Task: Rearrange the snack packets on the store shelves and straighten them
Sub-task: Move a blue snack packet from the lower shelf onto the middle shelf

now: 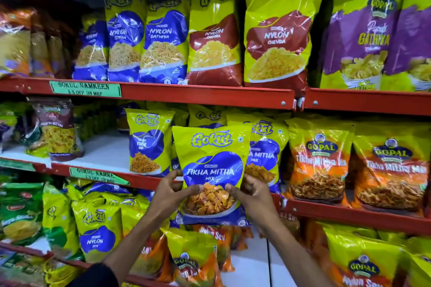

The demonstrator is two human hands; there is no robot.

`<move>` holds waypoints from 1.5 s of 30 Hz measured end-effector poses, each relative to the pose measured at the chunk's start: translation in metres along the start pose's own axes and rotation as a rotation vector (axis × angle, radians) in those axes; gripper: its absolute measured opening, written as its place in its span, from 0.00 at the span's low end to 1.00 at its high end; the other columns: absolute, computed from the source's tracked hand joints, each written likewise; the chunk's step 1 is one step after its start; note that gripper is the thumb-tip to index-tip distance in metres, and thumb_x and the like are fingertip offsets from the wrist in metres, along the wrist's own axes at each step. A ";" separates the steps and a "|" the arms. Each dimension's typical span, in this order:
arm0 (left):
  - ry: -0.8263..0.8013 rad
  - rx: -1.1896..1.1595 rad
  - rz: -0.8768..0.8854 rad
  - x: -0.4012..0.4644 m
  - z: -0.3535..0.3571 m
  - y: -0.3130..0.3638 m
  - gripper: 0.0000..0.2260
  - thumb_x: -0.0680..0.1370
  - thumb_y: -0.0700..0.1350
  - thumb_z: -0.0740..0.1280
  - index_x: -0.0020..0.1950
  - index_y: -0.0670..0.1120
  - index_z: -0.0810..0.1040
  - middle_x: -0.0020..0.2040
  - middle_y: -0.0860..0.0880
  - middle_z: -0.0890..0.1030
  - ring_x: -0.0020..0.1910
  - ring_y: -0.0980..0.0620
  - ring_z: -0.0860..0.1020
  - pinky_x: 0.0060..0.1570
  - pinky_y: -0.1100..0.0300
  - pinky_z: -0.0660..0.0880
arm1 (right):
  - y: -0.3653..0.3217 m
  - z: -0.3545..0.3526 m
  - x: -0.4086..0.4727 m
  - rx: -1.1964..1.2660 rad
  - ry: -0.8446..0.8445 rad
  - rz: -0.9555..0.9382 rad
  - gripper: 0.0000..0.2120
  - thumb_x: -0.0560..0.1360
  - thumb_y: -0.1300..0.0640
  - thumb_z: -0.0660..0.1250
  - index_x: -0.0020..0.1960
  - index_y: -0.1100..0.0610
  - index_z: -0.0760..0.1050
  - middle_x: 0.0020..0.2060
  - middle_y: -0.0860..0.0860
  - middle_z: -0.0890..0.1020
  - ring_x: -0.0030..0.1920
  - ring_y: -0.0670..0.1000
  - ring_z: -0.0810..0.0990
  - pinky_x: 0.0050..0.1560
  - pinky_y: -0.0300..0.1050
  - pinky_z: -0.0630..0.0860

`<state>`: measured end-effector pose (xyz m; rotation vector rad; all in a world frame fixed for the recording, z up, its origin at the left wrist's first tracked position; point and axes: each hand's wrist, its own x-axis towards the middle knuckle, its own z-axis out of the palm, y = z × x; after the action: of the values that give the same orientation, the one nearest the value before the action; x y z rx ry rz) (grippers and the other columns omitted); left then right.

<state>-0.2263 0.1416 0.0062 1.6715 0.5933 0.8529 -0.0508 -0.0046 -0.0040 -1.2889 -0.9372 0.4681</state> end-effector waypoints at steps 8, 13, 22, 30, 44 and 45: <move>-0.002 0.005 0.084 0.073 -0.044 -0.001 0.15 0.71 0.37 0.77 0.55 0.48 0.81 0.49 0.48 0.89 0.49 0.50 0.87 0.42 0.56 0.85 | -0.002 0.060 0.064 -0.116 0.119 -0.009 0.12 0.73 0.58 0.75 0.56 0.54 0.81 0.52 0.50 0.87 0.54 0.47 0.85 0.55 0.51 0.82; -0.017 0.056 0.130 0.117 -0.048 -0.005 0.14 0.74 0.39 0.74 0.58 0.50 0.79 0.48 0.52 0.87 0.44 0.58 0.86 0.36 0.62 0.82 | 0.001 0.080 0.100 -0.205 0.210 0.039 0.12 0.72 0.50 0.75 0.54 0.49 0.79 0.50 0.45 0.85 0.49 0.43 0.82 0.58 0.58 0.80; 0.024 0.129 0.117 0.152 -0.035 -0.034 0.13 0.73 0.43 0.75 0.55 0.46 0.80 0.52 0.45 0.87 0.52 0.48 0.85 0.53 0.43 0.82 | 0.056 0.075 0.139 -0.252 0.274 0.090 0.29 0.68 0.41 0.75 0.62 0.56 0.77 0.59 0.55 0.85 0.61 0.54 0.82 0.61 0.57 0.79; 0.102 0.277 0.095 0.146 -0.035 -0.041 0.28 0.73 0.50 0.76 0.65 0.34 0.73 0.44 0.54 0.79 0.46 0.49 0.79 0.53 0.52 0.76 | 0.044 0.083 0.134 -0.305 0.214 0.085 0.12 0.77 0.60 0.71 0.58 0.50 0.78 0.57 0.50 0.85 0.60 0.52 0.82 0.64 0.55 0.77; 0.078 -0.209 -0.059 0.154 -0.046 0.000 0.19 0.79 0.45 0.69 0.68 0.41 0.73 0.51 0.56 0.80 0.59 0.53 0.75 0.56 0.57 0.68 | 0.026 0.087 0.130 -0.226 0.284 0.146 0.32 0.72 0.39 0.71 0.71 0.51 0.70 0.68 0.46 0.77 0.71 0.50 0.74 0.70 0.55 0.72; 0.122 -0.235 -0.059 0.157 -0.045 0.004 0.18 0.80 0.47 0.68 0.68 0.41 0.74 0.51 0.55 0.80 0.60 0.52 0.76 0.56 0.58 0.68 | 0.018 0.089 0.131 -0.211 0.317 0.143 0.31 0.75 0.42 0.69 0.74 0.54 0.68 0.68 0.45 0.75 0.71 0.50 0.73 0.71 0.53 0.71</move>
<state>-0.1653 0.2863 0.0526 1.3913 0.5983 0.9485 -0.0445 0.1523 0.0211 -1.5757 -0.6417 0.2676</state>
